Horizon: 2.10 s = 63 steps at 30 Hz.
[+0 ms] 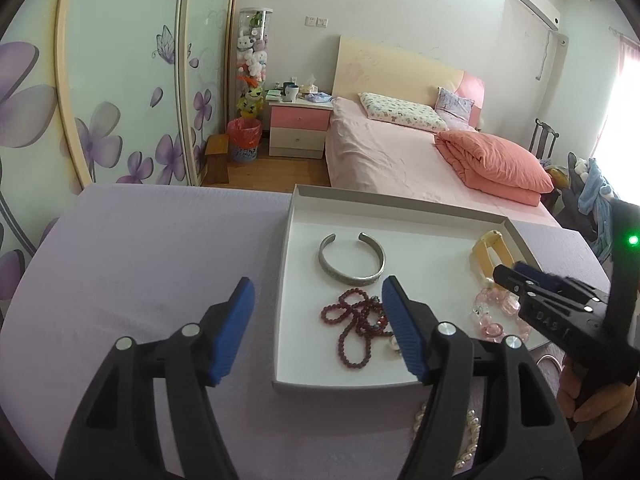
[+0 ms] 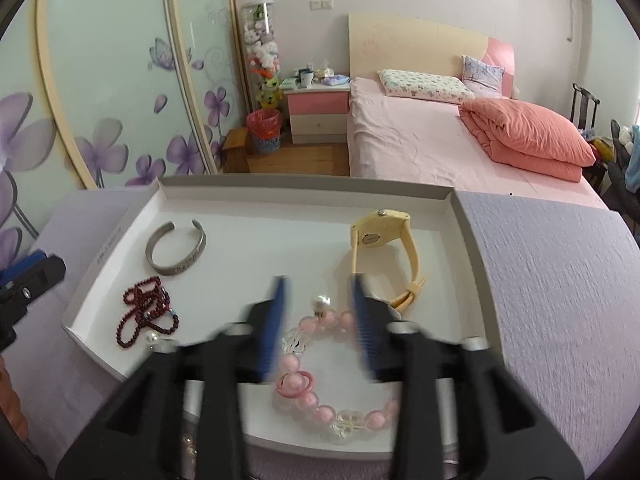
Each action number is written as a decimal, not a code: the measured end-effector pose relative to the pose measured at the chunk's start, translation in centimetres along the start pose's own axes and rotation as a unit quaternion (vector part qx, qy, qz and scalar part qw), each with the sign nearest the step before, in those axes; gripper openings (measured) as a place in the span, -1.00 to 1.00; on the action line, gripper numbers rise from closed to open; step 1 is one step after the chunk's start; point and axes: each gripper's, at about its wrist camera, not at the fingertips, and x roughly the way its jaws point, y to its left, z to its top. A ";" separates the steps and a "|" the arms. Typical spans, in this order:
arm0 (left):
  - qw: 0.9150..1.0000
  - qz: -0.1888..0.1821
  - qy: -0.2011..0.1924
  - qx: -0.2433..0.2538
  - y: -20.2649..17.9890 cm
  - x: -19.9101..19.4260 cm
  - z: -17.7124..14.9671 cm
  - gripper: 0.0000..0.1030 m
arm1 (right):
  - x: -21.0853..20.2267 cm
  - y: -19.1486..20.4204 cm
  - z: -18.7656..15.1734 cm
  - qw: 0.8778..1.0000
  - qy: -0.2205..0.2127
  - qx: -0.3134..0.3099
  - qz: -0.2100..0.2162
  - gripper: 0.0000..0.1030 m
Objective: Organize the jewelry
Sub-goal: 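Carry the necklace into the tray and open the left gripper while the right carries the pearl earring, then withdraw from the tray and move the right gripper over the silver bangle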
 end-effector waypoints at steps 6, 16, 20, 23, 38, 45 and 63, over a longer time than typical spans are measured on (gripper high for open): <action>1.000 0.000 0.002 -0.002 0.0 -0.4 -0.3 0.31 | -2.1 -1.3 0.0 1.000 -0.016 0.012 0.001 -0.07; 1.000 -0.006 -0.004 0.005 -0.5 -3.5 -1.8 0.42 | -6.3 -2.7 -1.3 0.999 -0.033 0.013 -0.008 -0.06; 1.000 -0.017 -0.001 0.007 -0.8 -5.0 -3.4 0.43 | -8.1 -3.7 -2.9 0.999 -0.035 0.014 -0.019 0.08; 1.000 -0.025 0.005 0.009 -1.0 -6.0 -4.8 0.47 | -8.8 -4.5 -4.6 0.999 -0.027 0.013 -0.027 0.12; 0.997 -0.048 0.036 0.038 -3.6 -7.9 -11.3 0.60 | -8.2 -6.4 -11.2 0.998 0.042 0.029 -0.040 0.57; 0.996 -0.056 0.046 0.043 -4.0 -7.7 -12.6 0.60 | -7.1 -5.6 -11.9 0.996 0.069 0.018 -0.050 0.68; 0.996 -0.066 0.054 0.041 -4.0 -7.4 -13.3 0.60 | -4.9 -4.7 -10.6 0.994 0.085 0.031 -0.061 0.80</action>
